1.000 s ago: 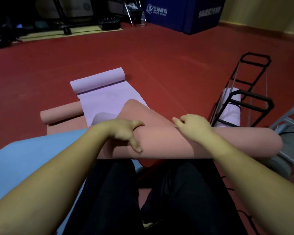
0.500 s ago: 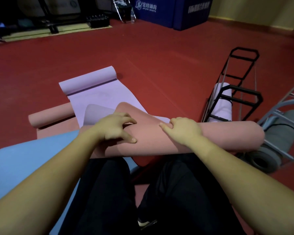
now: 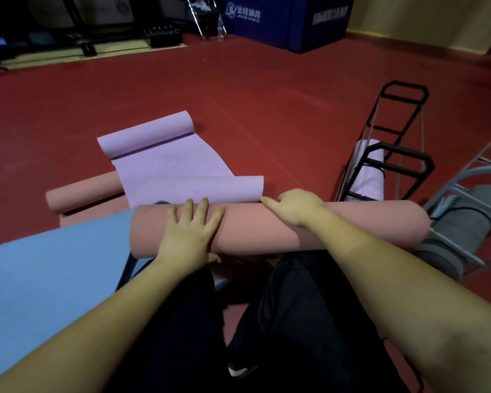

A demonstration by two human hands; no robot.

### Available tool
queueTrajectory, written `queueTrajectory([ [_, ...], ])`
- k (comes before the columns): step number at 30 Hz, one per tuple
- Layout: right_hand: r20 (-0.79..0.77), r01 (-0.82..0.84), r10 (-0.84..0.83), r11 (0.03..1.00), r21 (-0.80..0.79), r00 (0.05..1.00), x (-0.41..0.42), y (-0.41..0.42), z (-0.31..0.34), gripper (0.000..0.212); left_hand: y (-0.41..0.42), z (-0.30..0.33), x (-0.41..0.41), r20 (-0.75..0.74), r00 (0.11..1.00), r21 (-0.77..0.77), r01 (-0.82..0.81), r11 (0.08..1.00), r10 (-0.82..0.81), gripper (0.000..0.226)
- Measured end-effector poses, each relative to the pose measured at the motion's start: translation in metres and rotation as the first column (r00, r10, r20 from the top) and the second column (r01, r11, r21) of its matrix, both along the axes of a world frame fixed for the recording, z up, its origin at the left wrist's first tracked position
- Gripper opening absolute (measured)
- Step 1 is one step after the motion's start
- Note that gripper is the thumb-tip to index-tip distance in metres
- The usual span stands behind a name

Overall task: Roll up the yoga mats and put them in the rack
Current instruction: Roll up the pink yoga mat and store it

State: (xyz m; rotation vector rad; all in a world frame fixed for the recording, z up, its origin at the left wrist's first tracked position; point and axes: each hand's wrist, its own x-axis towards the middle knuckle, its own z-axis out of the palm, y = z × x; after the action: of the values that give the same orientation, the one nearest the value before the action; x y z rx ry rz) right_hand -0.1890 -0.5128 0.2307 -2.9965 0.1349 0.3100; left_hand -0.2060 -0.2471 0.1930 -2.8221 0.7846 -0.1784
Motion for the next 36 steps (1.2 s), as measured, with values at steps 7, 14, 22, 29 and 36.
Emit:
queueTrajectory([
  [7,-0.094,0.042,-0.039,0.999,0.031,0.995,0.003,0.002,0.016,0.081,-0.001,0.02,0.007,-0.03,0.999,0.007,0.02,1.0,-0.02,0.111],
  [14,-0.232,0.053,-0.024,0.991,0.12,0.972,0.003,0.006,0.052,0.074,0.018,0.079,-0.003,-0.084,0.991,-0.005,0.1,0.995,-0.1,0.114],
  [22,-0.385,0.042,0.049,0.974,0.223,0.922,-0.001,0.017,0.04,0.061,0.029,0.086,-0.012,-0.415,0.904,-0.096,0.065,0.993,-0.099,0.113],
  [29,0.056,-0.088,0.084,0.993,0.08,0.995,-0.001,0.009,0.022,0.046,0.025,0.085,0.015,-0.63,0.775,-0.172,-0.072,0.983,-0.053,0.105],
  [36,0.188,-0.126,0.113,0.991,0.055,0.976,-0.037,0.01,0.013,0.055,0.018,0.09,0.046,-0.84,0.543,-0.193,-0.286,0.939,-0.007,0.072],
])
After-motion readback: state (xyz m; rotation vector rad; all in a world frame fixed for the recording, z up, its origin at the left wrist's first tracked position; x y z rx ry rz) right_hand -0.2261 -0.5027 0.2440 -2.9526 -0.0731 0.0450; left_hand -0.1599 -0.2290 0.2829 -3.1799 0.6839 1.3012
